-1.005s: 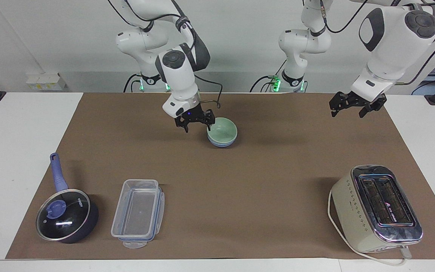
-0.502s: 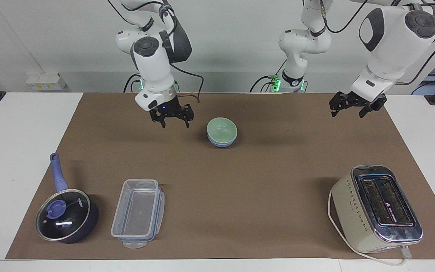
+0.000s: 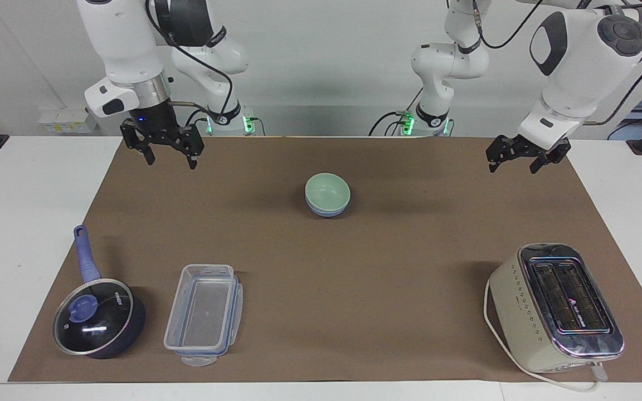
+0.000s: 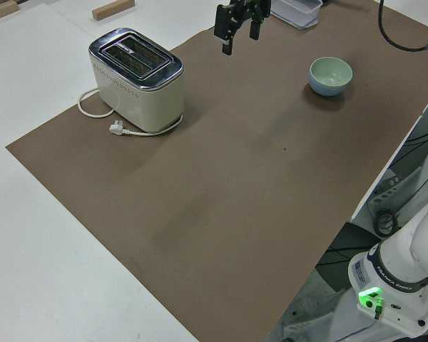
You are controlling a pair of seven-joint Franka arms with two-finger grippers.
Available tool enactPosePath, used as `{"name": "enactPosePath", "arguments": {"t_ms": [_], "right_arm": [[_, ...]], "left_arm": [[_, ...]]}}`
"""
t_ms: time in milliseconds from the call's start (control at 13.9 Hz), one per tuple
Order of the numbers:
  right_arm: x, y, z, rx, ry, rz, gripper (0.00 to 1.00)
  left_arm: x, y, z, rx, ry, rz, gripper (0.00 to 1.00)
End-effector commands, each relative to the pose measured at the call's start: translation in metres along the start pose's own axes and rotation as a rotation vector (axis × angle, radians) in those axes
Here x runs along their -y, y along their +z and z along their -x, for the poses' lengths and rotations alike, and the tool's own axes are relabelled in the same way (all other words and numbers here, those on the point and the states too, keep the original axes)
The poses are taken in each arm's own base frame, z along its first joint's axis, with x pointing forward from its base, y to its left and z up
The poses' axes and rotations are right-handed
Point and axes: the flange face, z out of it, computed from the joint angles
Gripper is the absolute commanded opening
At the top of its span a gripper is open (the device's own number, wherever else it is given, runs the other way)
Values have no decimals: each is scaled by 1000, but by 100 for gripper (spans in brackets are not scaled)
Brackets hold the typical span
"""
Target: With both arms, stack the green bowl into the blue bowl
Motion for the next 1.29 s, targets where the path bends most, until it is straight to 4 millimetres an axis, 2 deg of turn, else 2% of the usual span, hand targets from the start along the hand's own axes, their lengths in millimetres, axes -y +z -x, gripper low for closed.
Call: {"name": "enactPosePath", "arguments": {"t_ms": [0, 287, 646, 861, 1077, 1220], "right_arm": [[-8, -17, -3, 22, -16, 24, 100], [-12, -25, -21, 56, -14, 20, 100], [-14, -24, -24, 68, -17, 13, 100], [-16, -20, -17, 47, -13, 3, 100], [-20, -7, 3, 51, -48, 9, 100], [-22, -5, 3, 46, -43, 6, 100]], "left_arm": [[4, -1, 5, -1, 7, -13, 100], [4, -1, 5, -1, 7, -13, 100], [4, -1, 5, -1, 7, -13, 100], [4, 0, 5, 0, 7, -13, 100], [4, -1, 5, -1, 7, -13, 100], [4, -1, 5, -1, 7, -13, 100]]}}
